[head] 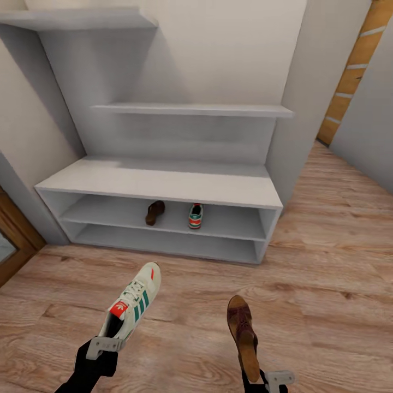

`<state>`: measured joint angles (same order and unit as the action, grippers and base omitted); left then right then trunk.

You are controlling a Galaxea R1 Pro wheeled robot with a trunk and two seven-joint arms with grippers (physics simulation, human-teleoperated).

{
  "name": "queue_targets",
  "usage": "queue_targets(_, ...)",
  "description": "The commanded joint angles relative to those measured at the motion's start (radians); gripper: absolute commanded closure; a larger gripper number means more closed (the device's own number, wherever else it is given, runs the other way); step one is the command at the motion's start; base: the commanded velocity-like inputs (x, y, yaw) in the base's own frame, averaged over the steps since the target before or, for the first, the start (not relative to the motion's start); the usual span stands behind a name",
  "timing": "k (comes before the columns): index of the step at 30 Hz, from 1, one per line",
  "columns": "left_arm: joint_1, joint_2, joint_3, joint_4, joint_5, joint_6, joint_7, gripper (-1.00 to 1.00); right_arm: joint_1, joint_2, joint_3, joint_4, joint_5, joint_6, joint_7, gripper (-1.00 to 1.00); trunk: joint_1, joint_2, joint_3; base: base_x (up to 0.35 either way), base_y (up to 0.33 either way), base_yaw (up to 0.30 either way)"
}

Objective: Pick up the two gym shoes and the two sandals from the corridor floor and place them onto the hallstand (shoe rack) in the corridor, making sure they are on the rack and not on the floor. Arrange them so the two gym shoes are next to each other and the two sandals are next to each other.

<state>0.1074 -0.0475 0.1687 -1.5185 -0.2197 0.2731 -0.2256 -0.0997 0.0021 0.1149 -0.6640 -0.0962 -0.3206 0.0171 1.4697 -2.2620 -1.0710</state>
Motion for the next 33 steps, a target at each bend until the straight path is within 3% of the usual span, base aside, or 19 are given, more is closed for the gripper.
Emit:
queue_targets(1, 0.000, 0.000, 0.000, 0.000, 0.000, 0.000, -0.001, 1.00, 0.000, 0.000, 0.000, 0.000, -0.003, 0.000, 0.000, 1.00, 0.000, 0.000, 0.001, 0.000, 0.000, -0.268)
queue_targets(19, 0.000, 0.000, 0.000, 0.000, 0.000, 0.000, -0.001, 1.00, 0.000, -0.001, 0.002, 0.002, 0.001, 0.000, 0.000, 1.00, 0.000, 0.000, 0.010, 0.000, 0.000, -0.261)
queue_targets(33, 0.000, -0.004, -0.011, 0.000, -0.002, -0.001, 0.005, 1.00, 0.000, -0.001, 0.001, 0.006, -0.001, 0.000, 0.004, 1.00, 0.000, 0.000, 0.011, 0.000, -0.017, -0.022)
